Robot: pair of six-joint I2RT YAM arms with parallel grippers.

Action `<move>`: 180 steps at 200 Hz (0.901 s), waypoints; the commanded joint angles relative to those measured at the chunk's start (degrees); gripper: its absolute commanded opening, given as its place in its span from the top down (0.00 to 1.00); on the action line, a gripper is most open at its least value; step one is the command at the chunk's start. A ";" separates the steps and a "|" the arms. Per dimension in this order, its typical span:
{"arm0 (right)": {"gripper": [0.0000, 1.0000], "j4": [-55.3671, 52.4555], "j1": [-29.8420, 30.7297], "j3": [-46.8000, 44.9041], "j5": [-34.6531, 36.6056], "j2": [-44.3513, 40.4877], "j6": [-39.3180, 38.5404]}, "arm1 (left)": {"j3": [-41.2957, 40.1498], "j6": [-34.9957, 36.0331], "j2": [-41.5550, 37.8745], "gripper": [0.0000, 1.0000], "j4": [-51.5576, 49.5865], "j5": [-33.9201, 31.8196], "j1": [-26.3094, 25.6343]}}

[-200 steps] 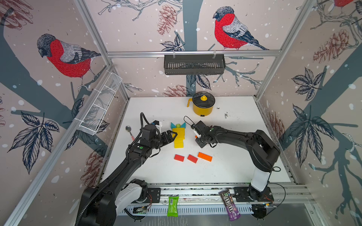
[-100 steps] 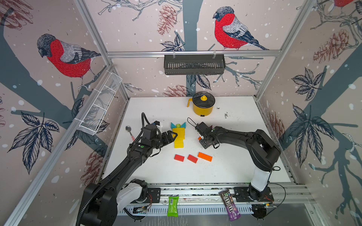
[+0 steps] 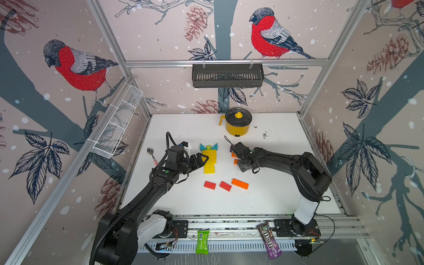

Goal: Assemble a carrot with building blocks
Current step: Assemble the building block at the center of the board.

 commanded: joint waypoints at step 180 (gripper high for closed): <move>0.40 5.80 -3.23 -4.62 -10.08 -5.73 10.88 | 0.07 -0.82 1.59 0.19 3.88 3.53 0.18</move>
